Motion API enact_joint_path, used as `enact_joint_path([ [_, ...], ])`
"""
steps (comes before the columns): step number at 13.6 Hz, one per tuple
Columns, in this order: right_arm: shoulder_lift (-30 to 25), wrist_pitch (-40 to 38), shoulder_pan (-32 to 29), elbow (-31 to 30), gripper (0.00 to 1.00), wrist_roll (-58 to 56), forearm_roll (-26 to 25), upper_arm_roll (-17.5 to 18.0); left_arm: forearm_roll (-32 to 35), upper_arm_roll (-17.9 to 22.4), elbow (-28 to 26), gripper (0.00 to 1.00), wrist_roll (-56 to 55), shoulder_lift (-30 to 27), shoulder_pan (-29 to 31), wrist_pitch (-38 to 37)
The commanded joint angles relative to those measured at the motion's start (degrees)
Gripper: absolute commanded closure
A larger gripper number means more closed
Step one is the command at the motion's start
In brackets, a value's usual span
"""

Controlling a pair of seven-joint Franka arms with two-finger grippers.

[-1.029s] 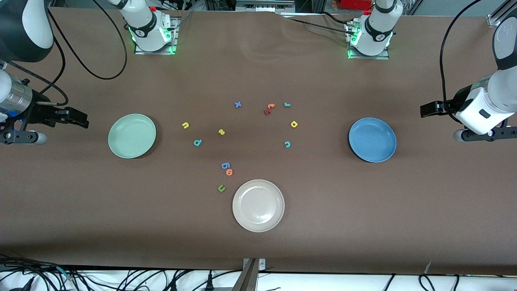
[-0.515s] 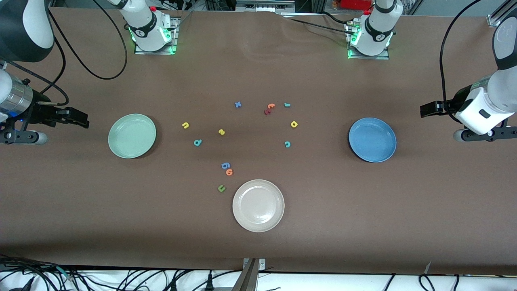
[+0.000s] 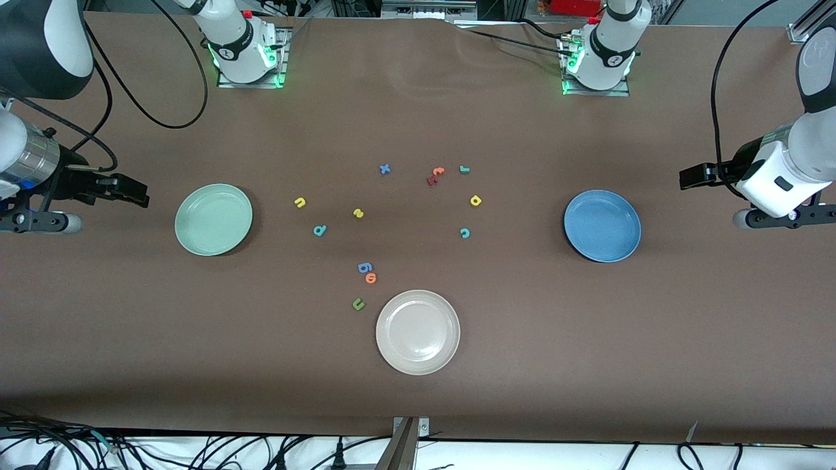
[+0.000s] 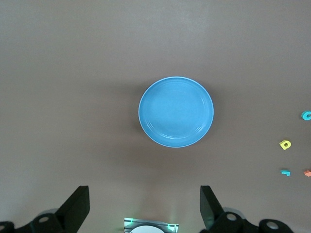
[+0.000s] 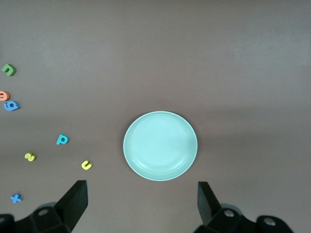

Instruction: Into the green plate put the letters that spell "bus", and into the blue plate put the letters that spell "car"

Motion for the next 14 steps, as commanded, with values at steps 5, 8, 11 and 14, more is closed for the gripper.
enact_joint_path([
  [5, 0.6, -0.9, 3.9, -1.0, 0.00, 11.8, -0.1, 0.7, -0.2, 0.0, 1.9, 0.00, 1.3, 0.9, 0.0, -0.6],
  [8, 2.3, -0.1, 8.0, -1.5, 0.00, 24.9, -0.3, 0.8, -0.5, -0.1, 1.9, 0.00, 1.3, 0.9, 0.0, -0.5],
  [11, 3.5, 2.7, 10.5, -4.3, 0.01, 34.3, -0.1, 0.8, -9.2, -0.2, 4.8, 0.00, 1.2, 0.9, -0.6, 0.1],
  [14, 3.0, 11.6, 11.2, -13.1, 0.01, 46.6, -0.1, 3.1, -12.0, -0.3, 4.9, 0.00, 1.2, 1.9, -0.7, 0.1],
])
